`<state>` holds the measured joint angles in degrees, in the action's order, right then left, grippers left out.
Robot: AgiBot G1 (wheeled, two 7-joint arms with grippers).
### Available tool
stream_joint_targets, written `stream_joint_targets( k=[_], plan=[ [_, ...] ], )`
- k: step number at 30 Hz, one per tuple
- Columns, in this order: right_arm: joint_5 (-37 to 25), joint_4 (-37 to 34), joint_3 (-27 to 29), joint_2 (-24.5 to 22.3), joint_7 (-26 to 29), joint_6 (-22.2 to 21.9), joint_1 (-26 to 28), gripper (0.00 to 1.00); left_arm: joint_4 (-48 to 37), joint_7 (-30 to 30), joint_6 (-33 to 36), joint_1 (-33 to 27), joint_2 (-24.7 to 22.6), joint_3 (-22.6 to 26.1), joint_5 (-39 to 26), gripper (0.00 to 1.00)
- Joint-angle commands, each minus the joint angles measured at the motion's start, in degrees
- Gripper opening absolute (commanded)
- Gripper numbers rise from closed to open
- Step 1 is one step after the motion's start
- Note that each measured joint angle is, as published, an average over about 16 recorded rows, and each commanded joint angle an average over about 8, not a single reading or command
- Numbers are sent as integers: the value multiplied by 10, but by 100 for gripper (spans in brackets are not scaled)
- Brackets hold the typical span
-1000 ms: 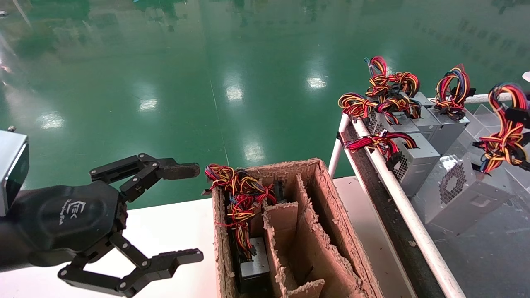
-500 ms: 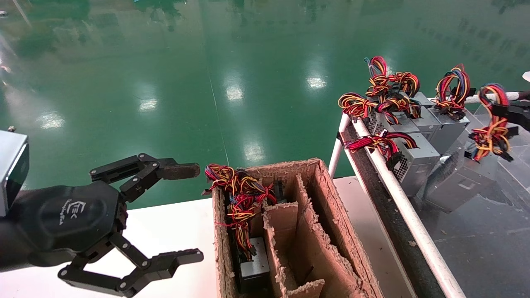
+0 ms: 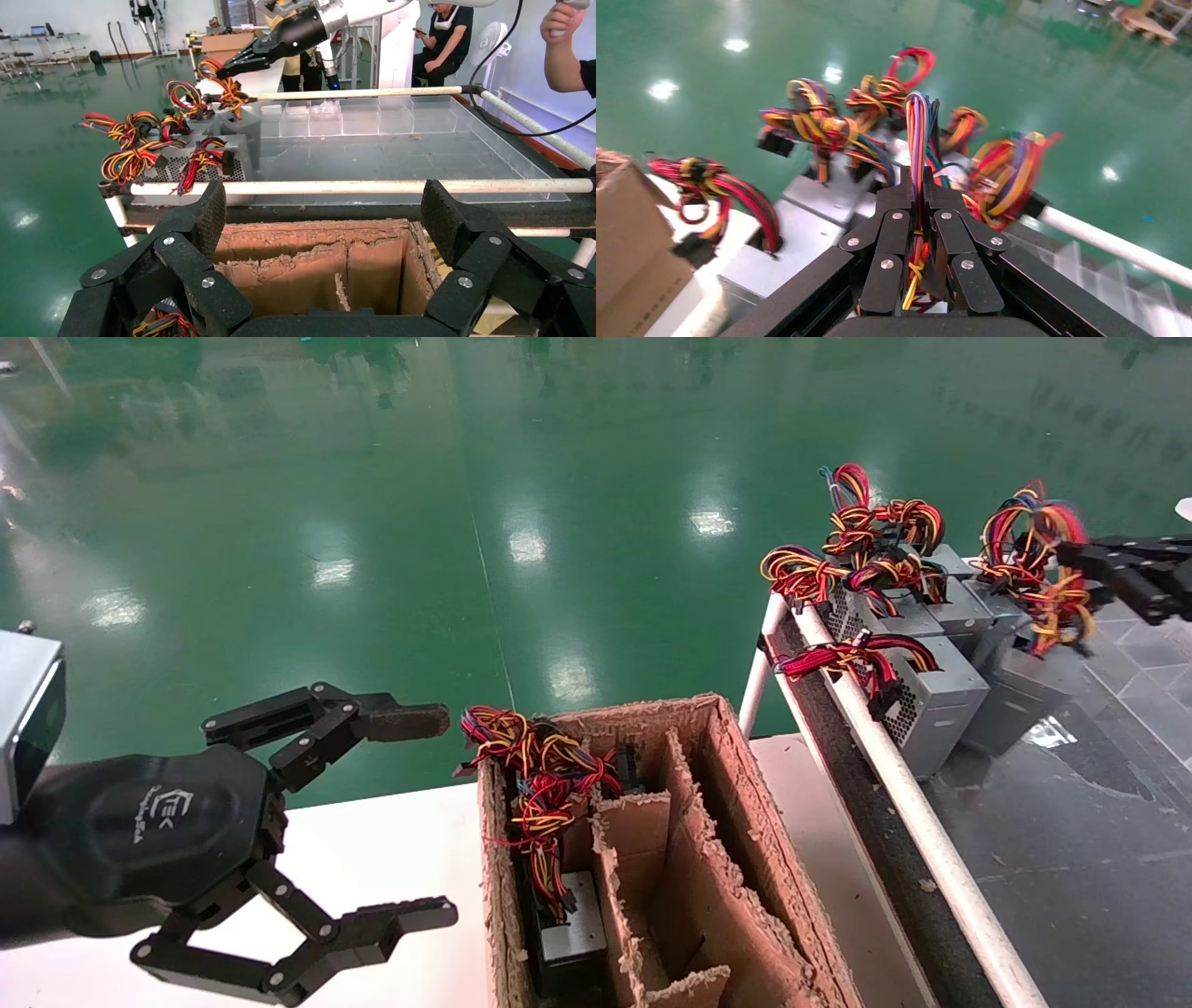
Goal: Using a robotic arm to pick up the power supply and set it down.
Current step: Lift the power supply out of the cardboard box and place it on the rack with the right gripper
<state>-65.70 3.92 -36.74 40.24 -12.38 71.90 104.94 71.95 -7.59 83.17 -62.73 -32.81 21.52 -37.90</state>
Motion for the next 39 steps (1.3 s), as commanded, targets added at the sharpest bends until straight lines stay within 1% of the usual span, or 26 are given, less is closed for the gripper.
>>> stream_joint_targets(
  k=[1, 5, 15, 30, 31, 32, 38, 39],
  plan=[
    [-3, -1, -2, 7, -2, 3, 2, 0, 0, 0, 0, 0, 0, 0, 0, 100],
    [-8, -5, -6, 18, -7, 2, 5, 0, 0, 0, 0, 0, 0, 0, 0, 100],
    [-9, -23, -6, 44, -6, -28, 13, 0, 0, 0, 0, 0, 0, 0, 0, 100],
    [-6, -33, -4, 54, -11, -36, 17, 0, 0, 0, 0, 0, 0, 0, 0, 100],
    [-5, -34, -3, 54, -11, -36, 17, 4, 0, 0, 0, 0, 0, 0, 0, 100],
    [-5, -35, -3, 54, -11, -37, 16, 15, 0, 0, 0, 0, 0, 0, 0, 100],
    [-5, -40, -3, 59, -12, -44, 10, 90, 0, 0, 0, 0, 0, 0, 0, 100],
    [-4, -40, -3, 59, -12, -45, 9, 99, 0, 0, 0, 0, 0, 0, 0, 100]
  ],
)
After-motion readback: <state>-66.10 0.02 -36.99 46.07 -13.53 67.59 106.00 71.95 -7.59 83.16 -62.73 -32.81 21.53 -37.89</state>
